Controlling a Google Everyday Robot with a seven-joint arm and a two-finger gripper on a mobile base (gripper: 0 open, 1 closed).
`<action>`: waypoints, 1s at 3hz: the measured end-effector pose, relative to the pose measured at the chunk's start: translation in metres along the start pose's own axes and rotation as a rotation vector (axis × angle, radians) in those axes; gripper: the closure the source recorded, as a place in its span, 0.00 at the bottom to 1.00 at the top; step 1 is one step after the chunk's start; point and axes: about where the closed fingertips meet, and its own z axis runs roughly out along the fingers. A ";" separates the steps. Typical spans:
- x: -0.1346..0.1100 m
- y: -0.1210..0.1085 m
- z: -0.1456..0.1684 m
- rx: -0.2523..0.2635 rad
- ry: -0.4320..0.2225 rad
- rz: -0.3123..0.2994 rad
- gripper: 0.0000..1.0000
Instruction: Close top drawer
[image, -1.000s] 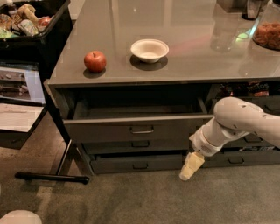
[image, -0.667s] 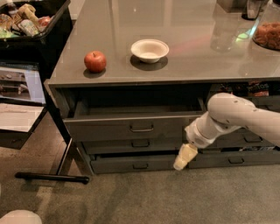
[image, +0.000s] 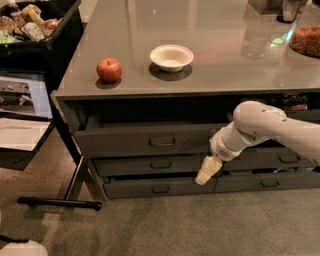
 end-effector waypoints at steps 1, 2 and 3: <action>-0.012 -0.019 0.003 0.042 -0.008 -0.009 0.00; -0.026 -0.052 0.008 0.120 -0.021 -0.006 0.00; -0.022 -0.055 0.006 0.114 -0.019 -0.010 0.00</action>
Offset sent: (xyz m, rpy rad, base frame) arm 0.0884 0.0054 0.0112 -0.0420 -0.1727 -0.0665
